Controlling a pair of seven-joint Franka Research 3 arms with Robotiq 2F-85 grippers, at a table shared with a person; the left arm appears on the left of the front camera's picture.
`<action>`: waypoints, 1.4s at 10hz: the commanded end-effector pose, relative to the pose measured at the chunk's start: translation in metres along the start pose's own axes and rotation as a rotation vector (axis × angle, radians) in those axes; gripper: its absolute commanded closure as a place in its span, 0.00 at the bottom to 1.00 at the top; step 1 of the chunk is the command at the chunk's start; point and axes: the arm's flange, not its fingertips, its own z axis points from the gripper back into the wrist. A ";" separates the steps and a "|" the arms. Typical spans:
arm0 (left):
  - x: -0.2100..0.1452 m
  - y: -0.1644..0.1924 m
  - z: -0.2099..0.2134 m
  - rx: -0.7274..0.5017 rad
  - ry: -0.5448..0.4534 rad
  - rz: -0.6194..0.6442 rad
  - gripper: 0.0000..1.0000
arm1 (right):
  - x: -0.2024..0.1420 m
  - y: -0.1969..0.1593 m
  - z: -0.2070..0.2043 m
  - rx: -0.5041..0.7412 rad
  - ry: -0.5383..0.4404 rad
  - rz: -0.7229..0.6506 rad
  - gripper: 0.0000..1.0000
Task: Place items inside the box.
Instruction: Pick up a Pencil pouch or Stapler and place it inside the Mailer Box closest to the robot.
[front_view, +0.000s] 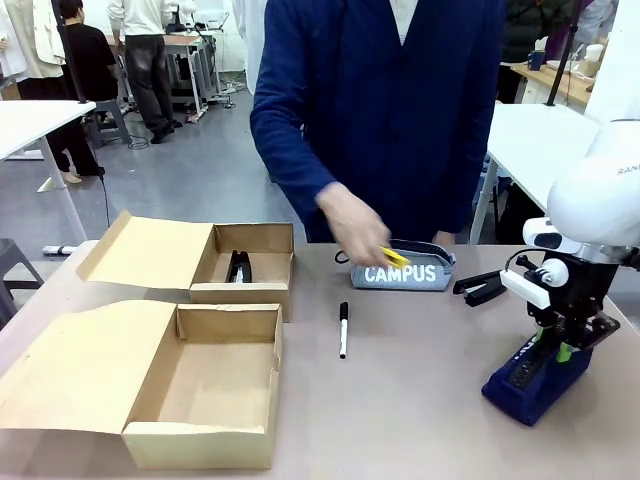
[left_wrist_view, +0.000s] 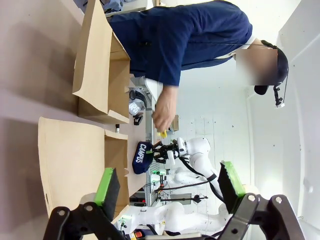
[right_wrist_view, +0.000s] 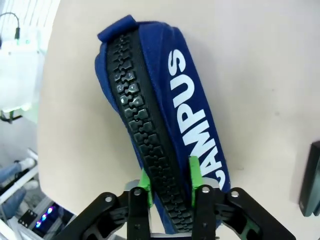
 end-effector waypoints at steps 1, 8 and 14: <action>-0.004 0.000 0.000 -0.018 -0.002 -0.021 0.00 | 0.001 0.001 0.004 0.005 -0.008 -0.029 1.00; -0.004 0.000 0.000 -0.018 -0.002 -0.021 0.00 | 0.042 0.092 0.098 0.034 -0.112 -0.660 1.00; -0.004 0.000 0.000 -0.018 -0.002 -0.021 0.00 | 0.042 0.145 0.118 -0.016 -0.107 -0.875 0.90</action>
